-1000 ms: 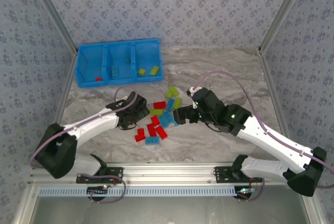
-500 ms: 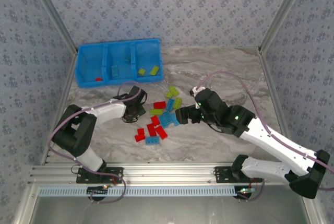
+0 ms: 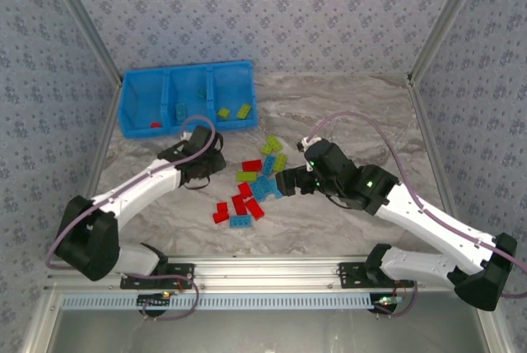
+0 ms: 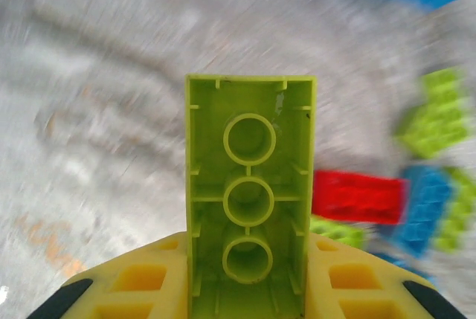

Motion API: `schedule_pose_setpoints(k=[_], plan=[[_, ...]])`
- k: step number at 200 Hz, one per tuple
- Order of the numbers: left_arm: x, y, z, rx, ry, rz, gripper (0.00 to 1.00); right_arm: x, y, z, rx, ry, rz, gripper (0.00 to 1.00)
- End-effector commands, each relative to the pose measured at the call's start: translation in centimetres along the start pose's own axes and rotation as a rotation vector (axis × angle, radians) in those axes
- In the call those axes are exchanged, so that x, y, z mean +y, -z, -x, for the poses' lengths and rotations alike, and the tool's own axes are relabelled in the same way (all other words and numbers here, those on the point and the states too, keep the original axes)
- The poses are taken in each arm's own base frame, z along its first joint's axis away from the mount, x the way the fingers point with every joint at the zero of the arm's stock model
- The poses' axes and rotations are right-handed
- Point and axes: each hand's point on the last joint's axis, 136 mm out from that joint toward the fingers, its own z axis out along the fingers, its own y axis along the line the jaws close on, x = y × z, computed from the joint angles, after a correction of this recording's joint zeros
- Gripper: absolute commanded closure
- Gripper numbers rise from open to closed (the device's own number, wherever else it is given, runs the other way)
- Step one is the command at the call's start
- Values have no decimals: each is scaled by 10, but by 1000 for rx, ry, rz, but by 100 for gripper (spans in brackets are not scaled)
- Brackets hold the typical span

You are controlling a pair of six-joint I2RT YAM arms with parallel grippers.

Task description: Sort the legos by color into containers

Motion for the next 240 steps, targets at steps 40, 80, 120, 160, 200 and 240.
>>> schedule_pose_setpoints(k=[40,80,120,160,200,240], plan=[[-82,4,124,-219,-223,-73,74,3,5,8,-20,-21,-6,0],[-105,-59,164,-175,-221,-77,73,-3,12,9,-27,-22,-32,0],[-110,-94,186,-134,-209,-25,58,-7,19,18,-49,-4,-61,0],[-122,-75,192,-145,-195,-74,43,-16,12,40,-72,16,-102,0],[-116,-12,143,-116,-210,-139,43,-18,3,61,-91,-1,-97,0],[-62,56,37,-107,-235,-65,43,-24,-16,50,-79,-35,-85,0]])
